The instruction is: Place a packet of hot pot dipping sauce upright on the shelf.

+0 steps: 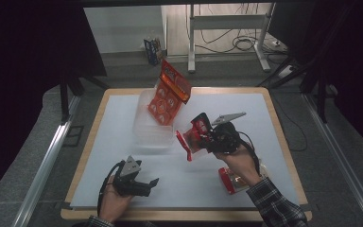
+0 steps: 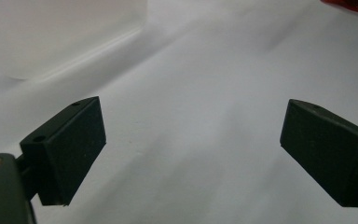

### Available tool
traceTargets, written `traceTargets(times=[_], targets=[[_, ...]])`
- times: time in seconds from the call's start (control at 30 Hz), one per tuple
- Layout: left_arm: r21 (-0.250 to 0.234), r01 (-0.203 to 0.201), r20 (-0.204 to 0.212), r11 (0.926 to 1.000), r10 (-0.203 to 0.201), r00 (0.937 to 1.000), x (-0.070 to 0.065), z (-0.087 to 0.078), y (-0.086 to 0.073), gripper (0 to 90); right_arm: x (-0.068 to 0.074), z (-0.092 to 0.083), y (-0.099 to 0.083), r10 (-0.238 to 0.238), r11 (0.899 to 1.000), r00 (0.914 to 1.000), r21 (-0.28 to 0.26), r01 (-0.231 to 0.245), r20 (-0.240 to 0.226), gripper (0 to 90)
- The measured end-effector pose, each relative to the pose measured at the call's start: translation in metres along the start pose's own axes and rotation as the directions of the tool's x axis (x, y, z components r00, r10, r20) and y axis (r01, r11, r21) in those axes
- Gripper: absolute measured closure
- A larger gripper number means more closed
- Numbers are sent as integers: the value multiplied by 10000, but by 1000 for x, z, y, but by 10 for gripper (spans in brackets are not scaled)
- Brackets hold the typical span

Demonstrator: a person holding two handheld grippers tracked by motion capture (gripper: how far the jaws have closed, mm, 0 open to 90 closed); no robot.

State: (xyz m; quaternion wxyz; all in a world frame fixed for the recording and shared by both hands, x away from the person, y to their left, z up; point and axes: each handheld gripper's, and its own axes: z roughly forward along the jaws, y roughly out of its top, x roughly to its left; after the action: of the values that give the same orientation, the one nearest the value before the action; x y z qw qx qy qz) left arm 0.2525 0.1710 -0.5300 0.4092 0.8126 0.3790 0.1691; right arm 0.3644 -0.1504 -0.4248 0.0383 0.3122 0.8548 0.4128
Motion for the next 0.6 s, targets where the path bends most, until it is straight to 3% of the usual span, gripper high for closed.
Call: traceTargets(times=[0.23, 0.6], targets=[[123, -22, -27, 9999, 22, 10000, 0, 1, 0, 63, -12, 13, 12, -333, 9982, 9990, 514, 317, 301, 708], [185, -53, -75, 9998, 54, 10000, 1, 0, -1, 62, -15, 37, 31, -1017, 9875, 9937, 1255, 952, 466, 708]])
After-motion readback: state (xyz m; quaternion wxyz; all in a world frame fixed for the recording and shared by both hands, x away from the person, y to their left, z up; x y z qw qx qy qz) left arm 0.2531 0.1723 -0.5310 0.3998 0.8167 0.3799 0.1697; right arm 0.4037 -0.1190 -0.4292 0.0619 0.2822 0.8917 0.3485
